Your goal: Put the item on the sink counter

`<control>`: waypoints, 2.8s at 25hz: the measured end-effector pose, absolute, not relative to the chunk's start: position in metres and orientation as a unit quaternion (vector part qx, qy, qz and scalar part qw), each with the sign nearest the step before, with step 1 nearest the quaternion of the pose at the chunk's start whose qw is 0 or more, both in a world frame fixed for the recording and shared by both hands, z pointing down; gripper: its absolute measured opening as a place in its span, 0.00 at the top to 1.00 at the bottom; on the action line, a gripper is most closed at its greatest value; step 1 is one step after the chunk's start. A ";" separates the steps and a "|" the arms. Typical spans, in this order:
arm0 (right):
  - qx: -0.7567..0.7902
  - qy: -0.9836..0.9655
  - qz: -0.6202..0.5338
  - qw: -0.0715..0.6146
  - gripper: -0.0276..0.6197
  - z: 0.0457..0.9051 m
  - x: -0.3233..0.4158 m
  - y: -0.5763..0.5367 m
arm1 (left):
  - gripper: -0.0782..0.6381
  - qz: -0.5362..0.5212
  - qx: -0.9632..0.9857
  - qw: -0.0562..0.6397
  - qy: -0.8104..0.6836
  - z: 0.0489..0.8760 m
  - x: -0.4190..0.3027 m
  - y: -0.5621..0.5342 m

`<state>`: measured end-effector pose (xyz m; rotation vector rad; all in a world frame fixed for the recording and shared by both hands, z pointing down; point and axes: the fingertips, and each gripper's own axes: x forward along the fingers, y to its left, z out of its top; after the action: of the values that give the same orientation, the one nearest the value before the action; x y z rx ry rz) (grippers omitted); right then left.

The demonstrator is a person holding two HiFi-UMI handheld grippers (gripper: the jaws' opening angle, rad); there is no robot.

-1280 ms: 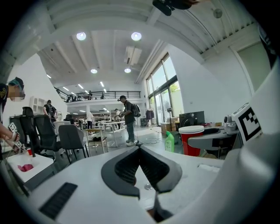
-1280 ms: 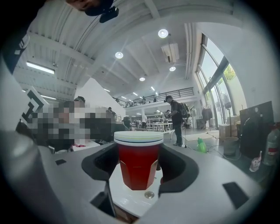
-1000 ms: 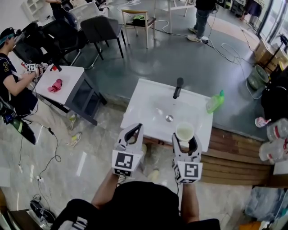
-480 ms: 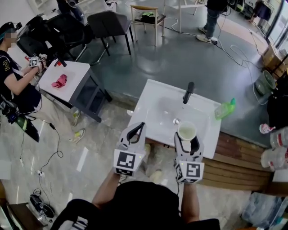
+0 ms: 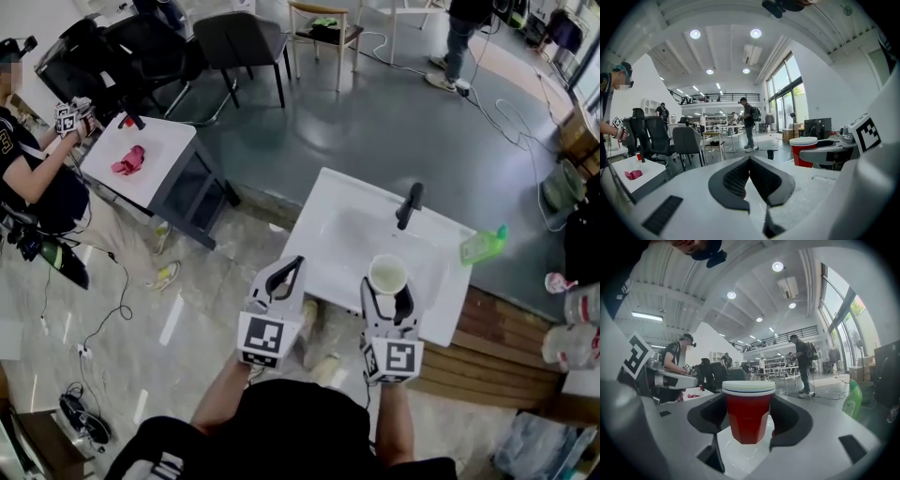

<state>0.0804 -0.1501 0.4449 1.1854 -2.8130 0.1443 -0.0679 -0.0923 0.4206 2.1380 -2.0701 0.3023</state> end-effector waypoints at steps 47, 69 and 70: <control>0.325 -0.937 0.078 0.101 0.52 0.555 -0.091 -0.271 | 0.89 0.124 0.673 0.169 -0.710 0.533 -0.208 -0.196; 0.331 -0.932 0.079 0.125 0.52 0.610 -0.135 -0.346 | 0.89 0.132 0.676 0.224 -0.690 0.586 -0.243 -0.261; 0.332 -0.932 0.078 0.126 0.52 0.613 -0.136 -0.349 | 0.89 0.133 0.675 0.226 -0.689 0.589 -0.244 -0.262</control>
<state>-0.1363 -0.3489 0.6130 0.9655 -2.7130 0.2284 -0.2440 -0.2621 0.5887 1.8615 -1.9009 0.3661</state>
